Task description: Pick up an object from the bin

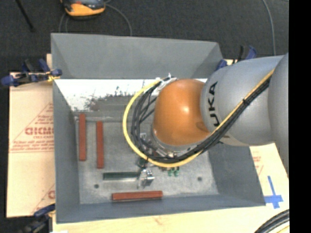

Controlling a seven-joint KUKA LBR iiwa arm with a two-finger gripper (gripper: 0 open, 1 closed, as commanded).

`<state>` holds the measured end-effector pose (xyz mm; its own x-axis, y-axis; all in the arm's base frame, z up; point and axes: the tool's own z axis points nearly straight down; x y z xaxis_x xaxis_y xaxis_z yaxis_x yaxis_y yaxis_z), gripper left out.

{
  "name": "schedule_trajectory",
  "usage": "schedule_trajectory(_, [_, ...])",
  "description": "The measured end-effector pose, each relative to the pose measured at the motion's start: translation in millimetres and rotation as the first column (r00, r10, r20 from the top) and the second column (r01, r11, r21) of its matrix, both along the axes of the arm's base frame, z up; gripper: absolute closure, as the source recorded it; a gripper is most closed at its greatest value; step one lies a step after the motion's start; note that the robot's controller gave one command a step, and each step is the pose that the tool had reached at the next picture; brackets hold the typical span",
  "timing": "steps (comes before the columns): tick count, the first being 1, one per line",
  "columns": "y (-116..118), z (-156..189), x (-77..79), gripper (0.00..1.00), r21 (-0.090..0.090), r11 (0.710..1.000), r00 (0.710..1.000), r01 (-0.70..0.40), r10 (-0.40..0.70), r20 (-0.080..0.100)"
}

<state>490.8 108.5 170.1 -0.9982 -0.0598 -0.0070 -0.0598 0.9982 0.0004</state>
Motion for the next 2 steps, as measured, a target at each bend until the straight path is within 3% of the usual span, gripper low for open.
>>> schedule_trajectory(1, [-31.9,-12.8,43.1,0.0,-0.001,0.932,0.932,-0.361,0.361,-0.004])
schedule_trajectory(2, [-24.3,-33.1,33.4,0.0,-0.001,0.98,0.98,-0.198,0.198,-0.003])
